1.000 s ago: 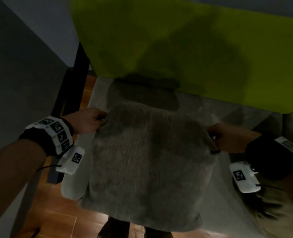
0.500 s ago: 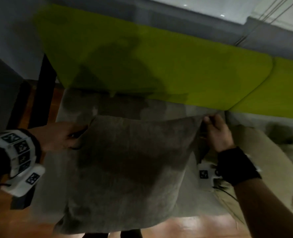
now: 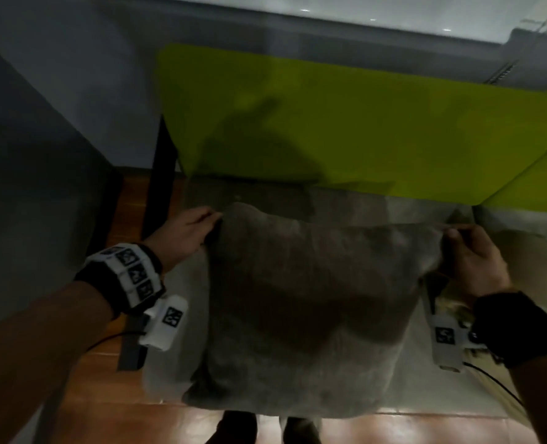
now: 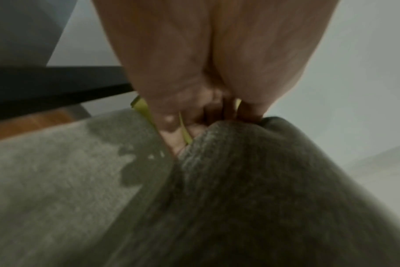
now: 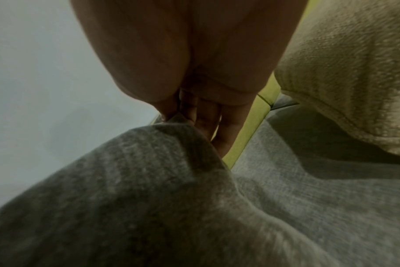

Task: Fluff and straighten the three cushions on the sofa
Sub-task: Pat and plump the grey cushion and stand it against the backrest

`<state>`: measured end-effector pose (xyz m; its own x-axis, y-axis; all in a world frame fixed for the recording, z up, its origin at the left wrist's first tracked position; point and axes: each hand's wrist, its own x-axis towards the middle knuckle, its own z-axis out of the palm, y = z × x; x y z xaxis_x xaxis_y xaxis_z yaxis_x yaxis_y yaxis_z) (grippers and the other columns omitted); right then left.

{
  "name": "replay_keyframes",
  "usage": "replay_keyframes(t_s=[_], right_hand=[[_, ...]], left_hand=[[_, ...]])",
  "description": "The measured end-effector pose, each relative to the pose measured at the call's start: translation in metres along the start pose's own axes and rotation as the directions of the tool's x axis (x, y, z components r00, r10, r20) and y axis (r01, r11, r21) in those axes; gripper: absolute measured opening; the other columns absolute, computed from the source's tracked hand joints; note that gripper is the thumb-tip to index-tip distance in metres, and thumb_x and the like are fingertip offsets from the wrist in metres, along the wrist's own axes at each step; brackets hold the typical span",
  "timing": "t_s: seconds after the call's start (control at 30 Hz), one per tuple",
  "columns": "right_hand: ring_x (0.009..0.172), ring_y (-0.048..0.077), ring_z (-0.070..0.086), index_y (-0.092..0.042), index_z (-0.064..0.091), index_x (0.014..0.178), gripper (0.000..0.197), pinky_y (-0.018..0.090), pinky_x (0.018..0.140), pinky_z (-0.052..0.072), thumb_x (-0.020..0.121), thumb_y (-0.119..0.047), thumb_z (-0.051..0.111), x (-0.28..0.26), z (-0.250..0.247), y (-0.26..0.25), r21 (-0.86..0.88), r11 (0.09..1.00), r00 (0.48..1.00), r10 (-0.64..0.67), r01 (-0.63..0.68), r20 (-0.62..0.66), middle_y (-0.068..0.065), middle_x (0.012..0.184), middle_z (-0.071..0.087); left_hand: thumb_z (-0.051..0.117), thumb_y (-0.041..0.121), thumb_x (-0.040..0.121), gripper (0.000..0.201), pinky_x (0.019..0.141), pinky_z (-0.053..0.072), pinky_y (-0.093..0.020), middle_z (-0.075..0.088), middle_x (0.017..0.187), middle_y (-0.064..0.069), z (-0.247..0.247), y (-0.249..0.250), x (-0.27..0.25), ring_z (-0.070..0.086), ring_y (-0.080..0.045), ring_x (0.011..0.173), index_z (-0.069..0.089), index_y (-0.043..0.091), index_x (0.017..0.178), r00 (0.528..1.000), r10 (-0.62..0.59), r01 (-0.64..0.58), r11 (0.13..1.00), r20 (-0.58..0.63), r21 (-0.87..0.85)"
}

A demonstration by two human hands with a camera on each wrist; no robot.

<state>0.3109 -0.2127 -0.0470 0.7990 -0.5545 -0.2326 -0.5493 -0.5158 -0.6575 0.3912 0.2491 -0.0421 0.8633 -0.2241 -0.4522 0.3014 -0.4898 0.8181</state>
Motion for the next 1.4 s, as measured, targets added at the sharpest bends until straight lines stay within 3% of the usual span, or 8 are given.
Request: replay_keyframes(t_s=[0.23,0.4,0.6,0.8,0.97,1.07,1.23,1.4], right_hand=[[0.099,0.033,0.070,-0.044,0.061,0.107,0.080,0.024,0.066,0.052,0.058,-0.103,0.039,-0.002,-0.010,0.013,-0.042,0.998,0.999,0.038,-0.040,-0.028,0.002,0.104,0.073],[0.091,0.033,0.070,-0.040,0.062,0.105,0.086,0.032,0.065,0.053,0.053,-0.105,0.039,-0.002,-0.013,0.008,-0.074,0.997,0.999,-0.005,0.007,0.040,0.004,0.099,0.073],[0.094,0.039,0.066,-0.032,0.053,0.096,0.017,0.014,0.065,0.044,0.102,-0.048,0.052,0.004,-0.008,0.006,-0.119,0.983,0.986,-0.131,0.143,0.101,0.014,0.099,0.069],[0.081,0.026,0.064,-0.033,0.052,0.096,0.034,0.029,0.063,0.043,0.094,-0.066,0.050,0.010,-0.013,0.015,-0.109,0.972,0.970,-0.191,0.209,0.152,0.010,0.092,0.068],[0.088,0.038,0.063,-0.036,0.053,0.091,0.014,0.028,0.066,0.048,0.103,-0.044,0.052,0.012,-0.012,0.009,-0.116,0.972,0.964,-0.181,0.207,0.196,0.011,0.089,0.063],[0.091,0.035,0.061,-0.042,0.055,0.091,0.014,0.045,0.078,0.049,0.101,-0.051,0.051,0.009,-0.010,0.004,-0.127,0.967,0.954,-0.187,0.221,0.235,0.010,0.096,0.064],[0.101,0.026,0.057,-0.027,0.063,0.113,0.017,0.035,0.082,0.043,0.105,-0.037,0.052,0.006,-0.006,-0.004,-0.090,0.967,0.945,-0.211,0.240,0.249,0.006,0.109,0.062],[0.106,0.033,0.061,-0.016,0.061,0.116,0.019,0.041,0.086,0.044,0.106,-0.029,0.051,0.009,-0.013,0.000,-0.140,0.955,0.947,-0.228,0.263,0.225,0.013,0.111,0.064]], left_hand=[[0.048,0.062,0.094,0.042,0.096,0.050,-0.024,0.074,0.111,0.016,-0.004,-0.008,-0.016,0.067,-0.001,0.108,0.070,0.032,0.114,0.959,-0.098,0.145,0.976,0.267,-0.161],[0.057,0.027,0.100,0.020,0.077,0.049,-0.016,0.071,0.097,-0.008,0.007,-0.006,-0.013,0.064,-0.013,0.087,0.071,0.013,0.102,0.967,0.246,-0.232,0.958,-0.062,0.170],[0.062,0.023,0.096,0.020,0.078,0.049,-0.013,0.070,0.098,-0.006,0.012,-0.001,-0.020,0.064,-0.013,0.086,0.074,0.008,0.103,0.724,0.591,-0.379,0.771,-0.356,0.511],[0.054,0.036,0.101,0.035,0.079,0.050,-0.014,0.074,0.089,-0.003,0.018,0.016,-0.032,0.069,-0.004,0.086,0.073,0.009,0.088,0.996,-0.031,0.017,0.985,-0.081,-0.174],[0.066,0.025,0.087,0.021,0.091,0.057,-0.041,0.076,0.102,-0.006,0.018,0.003,-0.046,0.071,-0.018,0.095,0.076,0.018,0.105,0.985,-0.027,0.006,0.992,0.168,0.126],[0.066,0.048,0.074,0.042,0.093,0.055,-0.040,0.075,0.108,0.009,0.029,0.010,-0.056,0.069,-0.014,0.102,0.072,0.033,0.112,0.966,-0.097,0.060,0.986,0.241,0.156],[0.057,0.026,0.086,0.021,0.079,0.056,-0.036,0.073,0.094,-0.003,0.059,0.020,-0.070,0.069,-0.020,0.085,0.072,0.015,0.096,0.946,-0.074,-0.036,0.944,0.316,0.329],[0.058,0.024,0.087,0.013,0.073,0.054,-0.035,0.070,0.082,0.007,0.056,0.003,-0.071,0.066,-0.012,0.078,0.067,0.030,0.080,0.985,0.041,0.004,0.965,-0.165,0.262]])
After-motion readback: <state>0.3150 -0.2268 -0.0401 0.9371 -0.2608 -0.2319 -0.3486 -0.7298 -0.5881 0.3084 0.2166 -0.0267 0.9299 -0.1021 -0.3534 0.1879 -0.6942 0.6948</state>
